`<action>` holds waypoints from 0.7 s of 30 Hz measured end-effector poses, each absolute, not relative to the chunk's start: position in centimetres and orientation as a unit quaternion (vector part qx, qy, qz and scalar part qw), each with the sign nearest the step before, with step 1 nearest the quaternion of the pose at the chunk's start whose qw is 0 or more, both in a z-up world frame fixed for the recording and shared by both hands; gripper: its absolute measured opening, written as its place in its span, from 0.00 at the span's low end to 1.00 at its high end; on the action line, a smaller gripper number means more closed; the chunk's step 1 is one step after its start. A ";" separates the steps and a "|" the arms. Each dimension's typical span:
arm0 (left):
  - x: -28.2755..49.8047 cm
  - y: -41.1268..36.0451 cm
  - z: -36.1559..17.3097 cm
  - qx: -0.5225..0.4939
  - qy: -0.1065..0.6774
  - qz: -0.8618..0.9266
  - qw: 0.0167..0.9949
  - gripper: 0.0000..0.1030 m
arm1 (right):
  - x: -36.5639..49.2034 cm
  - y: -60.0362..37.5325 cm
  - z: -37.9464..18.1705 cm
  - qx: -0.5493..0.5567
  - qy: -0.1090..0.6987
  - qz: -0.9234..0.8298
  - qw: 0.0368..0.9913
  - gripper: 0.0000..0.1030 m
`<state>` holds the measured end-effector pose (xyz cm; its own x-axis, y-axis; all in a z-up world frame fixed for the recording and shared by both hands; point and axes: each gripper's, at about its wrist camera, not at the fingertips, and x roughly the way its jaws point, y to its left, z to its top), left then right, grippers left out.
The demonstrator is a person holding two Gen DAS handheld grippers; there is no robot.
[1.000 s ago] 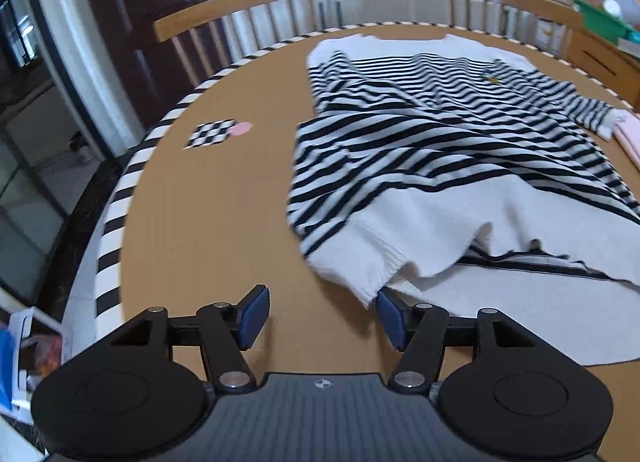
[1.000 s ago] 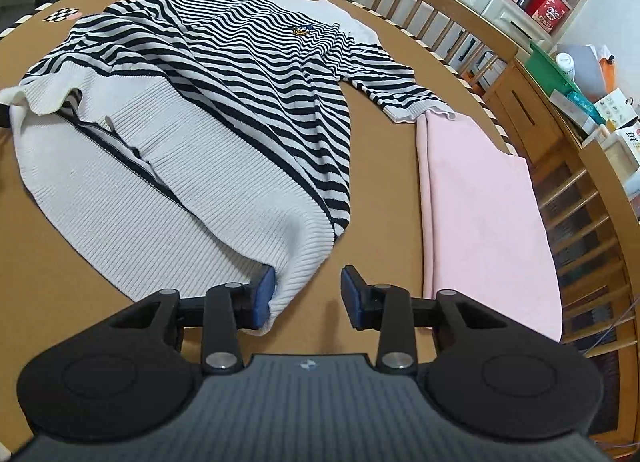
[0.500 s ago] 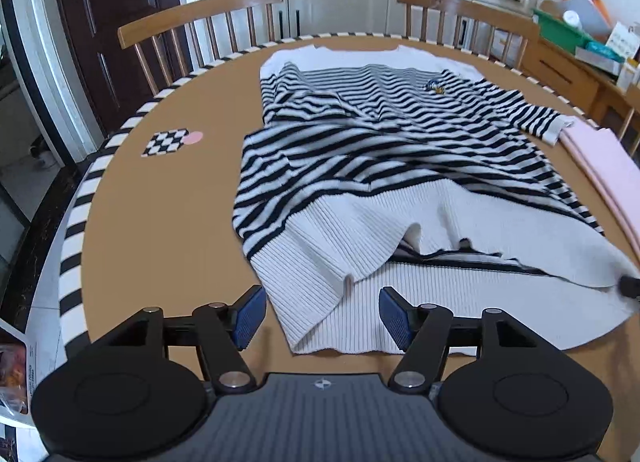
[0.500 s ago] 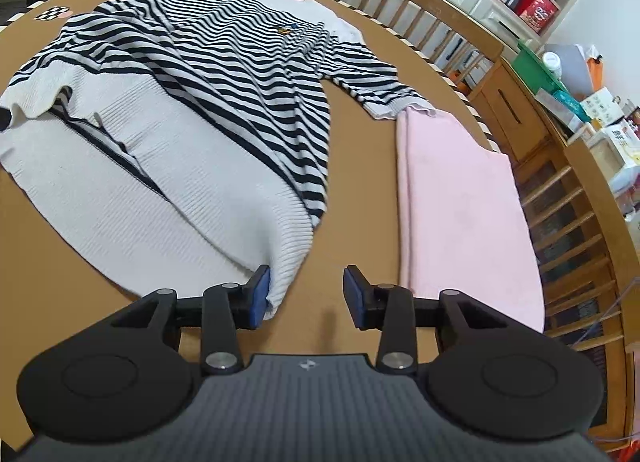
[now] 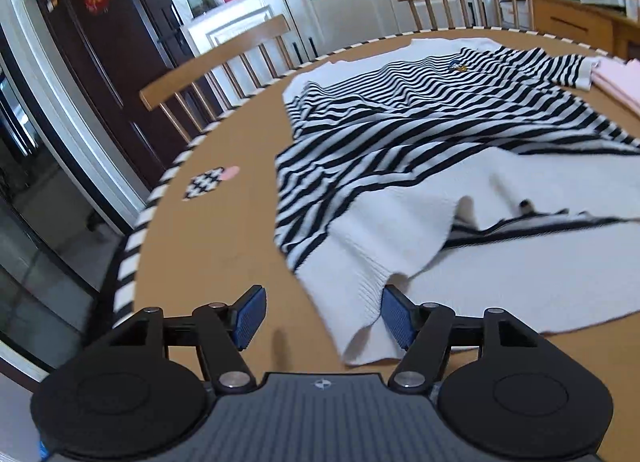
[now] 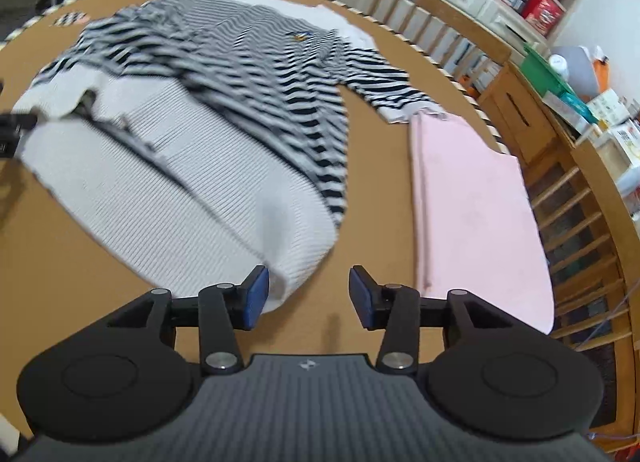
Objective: Fold clothes
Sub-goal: 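Release the hem with both grippers and withdraw above the flattened sweater, then grasp the white hem with both grippers and pull it to straighten the sweater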
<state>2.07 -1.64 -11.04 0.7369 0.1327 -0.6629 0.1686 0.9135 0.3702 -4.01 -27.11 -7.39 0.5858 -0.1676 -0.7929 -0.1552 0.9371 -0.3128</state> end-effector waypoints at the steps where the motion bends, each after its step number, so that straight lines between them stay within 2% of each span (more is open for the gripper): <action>1: 2.2 -1.5 -11.1 0.211 0.359 -0.003 0.909 0.62 | -4.1 -26.7 -7.6 -0.189 0.454 -0.003 0.871 0.45; 3: 2.6 -0.8 -10.9 0.208 0.358 0.006 0.910 0.45 | -4.2 -26.2 -7.8 -0.218 0.445 -0.008 0.868 0.45; 5: 3.0 0.1 -10.6 0.196 0.360 0.010 0.912 0.33 | -4.2 -26.3 -7.8 -0.246 0.432 -0.022 0.867 0.45; 8: 3.1 1.6 -9.9 0.178 0.354 0.010 0.918 0.19 | -4.2 -27.3 -6.7 -0.238 0.411 -0.029 0.880 0.39; 9: 2.9 2.1 -9.6 0.170 0.347 0.007 0.922 0.13 | -4.3 -27.7 -6.1 -0.223 0.401 -0.024 0.888 0.28; 10: 2.7 2.6 -9.4 0.164 0.340 0.006 0.926 0.09 | -4.3 -28.2 -5.6 -0.208 0.396 -0.020 0.894 0.08; 11: 2.5 3.0 -9.1 0.159 0.332 0.007 0.930 0.05 | -4.3 -28.6 -5.2 -0.193 0.394 -0.016 0.899 0.03; 15: 1.5 5.9 -7.9 0.115 0.317 0.032 0.941 0.00 | -4.7 -31.5 -2.9 -0.067 0.391 -0.016 0.918 0.01; 18: 0.9 8.1 -8.4 0.096 0.361 0.046 0.927 0.00 | -5.2 -33.7 -2.8 0.001 0.427 -0.015 0.904 0.01; 20: 0.2 8.9 -8.7 0.074 0.386 0.028 0.919 0.02 | -5.6 -34.7 -4.0 0.027 0.463 -0.016 0.886 0.05; 21: -0.2 8.9 -8.8 0.075 0.392 0.011 0.917 0.06 | -5.8 -34.9 -4.8 0.031 0.485 -0.015 0.874 0.12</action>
<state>-0.16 8.88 -8.78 0.6925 0.0782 -0.7172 0.0393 0.9885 0.1457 -5.75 -34.93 -4.77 0.5290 0.0040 -0.8486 0.0557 0.9977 0.0394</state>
